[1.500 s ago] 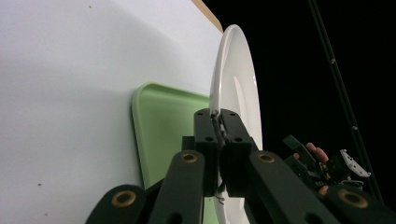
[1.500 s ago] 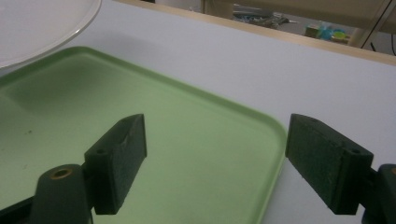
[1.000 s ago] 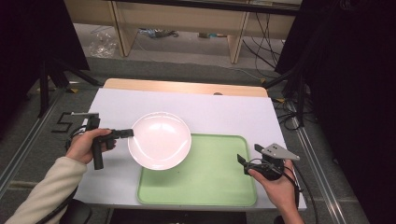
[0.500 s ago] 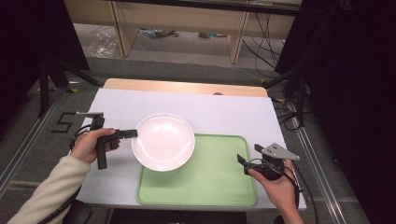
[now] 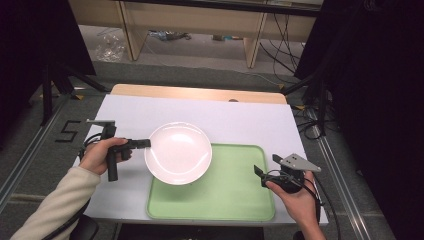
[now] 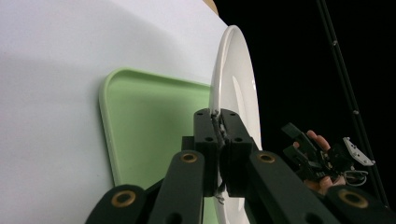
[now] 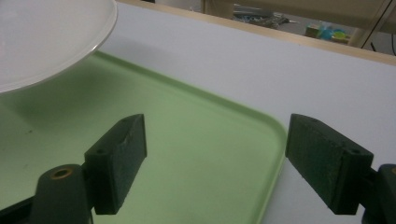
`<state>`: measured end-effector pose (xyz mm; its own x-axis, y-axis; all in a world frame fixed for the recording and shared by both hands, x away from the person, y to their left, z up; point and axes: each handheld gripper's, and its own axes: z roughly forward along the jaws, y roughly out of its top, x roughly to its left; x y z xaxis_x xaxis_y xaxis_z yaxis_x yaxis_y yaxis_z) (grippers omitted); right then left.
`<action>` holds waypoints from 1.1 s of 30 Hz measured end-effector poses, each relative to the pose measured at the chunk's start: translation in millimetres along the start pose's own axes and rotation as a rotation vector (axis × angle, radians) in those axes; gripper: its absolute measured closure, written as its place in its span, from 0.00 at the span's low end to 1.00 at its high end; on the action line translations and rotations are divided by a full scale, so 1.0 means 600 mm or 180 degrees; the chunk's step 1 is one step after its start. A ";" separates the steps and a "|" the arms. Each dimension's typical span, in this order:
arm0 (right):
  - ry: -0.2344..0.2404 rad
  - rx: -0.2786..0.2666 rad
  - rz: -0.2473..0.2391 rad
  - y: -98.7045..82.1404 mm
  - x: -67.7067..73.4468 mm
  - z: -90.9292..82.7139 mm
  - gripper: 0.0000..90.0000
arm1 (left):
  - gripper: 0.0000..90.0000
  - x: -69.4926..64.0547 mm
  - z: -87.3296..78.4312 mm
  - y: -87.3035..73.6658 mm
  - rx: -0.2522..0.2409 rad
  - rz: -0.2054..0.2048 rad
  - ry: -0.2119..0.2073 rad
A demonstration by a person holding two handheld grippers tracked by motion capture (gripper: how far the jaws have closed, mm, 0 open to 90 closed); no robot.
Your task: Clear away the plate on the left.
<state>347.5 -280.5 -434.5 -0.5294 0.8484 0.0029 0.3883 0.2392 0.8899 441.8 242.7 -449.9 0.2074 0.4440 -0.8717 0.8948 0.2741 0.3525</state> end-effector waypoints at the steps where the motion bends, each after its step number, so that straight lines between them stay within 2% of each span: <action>1: 0.0000 0.0001 0.0001 0.000 0.000 0.000 0.24 | 0.96 -0.001 0.001 0.000 0.0012 -0.0004 0.0000; 28: 0.0001 0.0001 -0.0003 0.000 0.000 0.000 0.24 | 0.96 -0.008 0.026 -0.008 0.0106 0.0046 -0.0004; 30: -0.0030 0.0075 -0.0027 0.001 -0.001 -0.004 0.24 | 0.96 -0.010 0.027 -0.008 0.0134 0.0028 0.0018; 33: 0.0002 0.0003 0.0000 0.000 0.000 0.000 0.24 | 0.96 -0.010 0.029 -0.008 0.0146 0.0036 0.0010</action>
<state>347.4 -280.4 -434.5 -0.5299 0.8481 0.0033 0.3890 0.2396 0.8895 443.0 223.4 -452.2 0.2165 0.4494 -0.8667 0.9096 0.2297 0.3463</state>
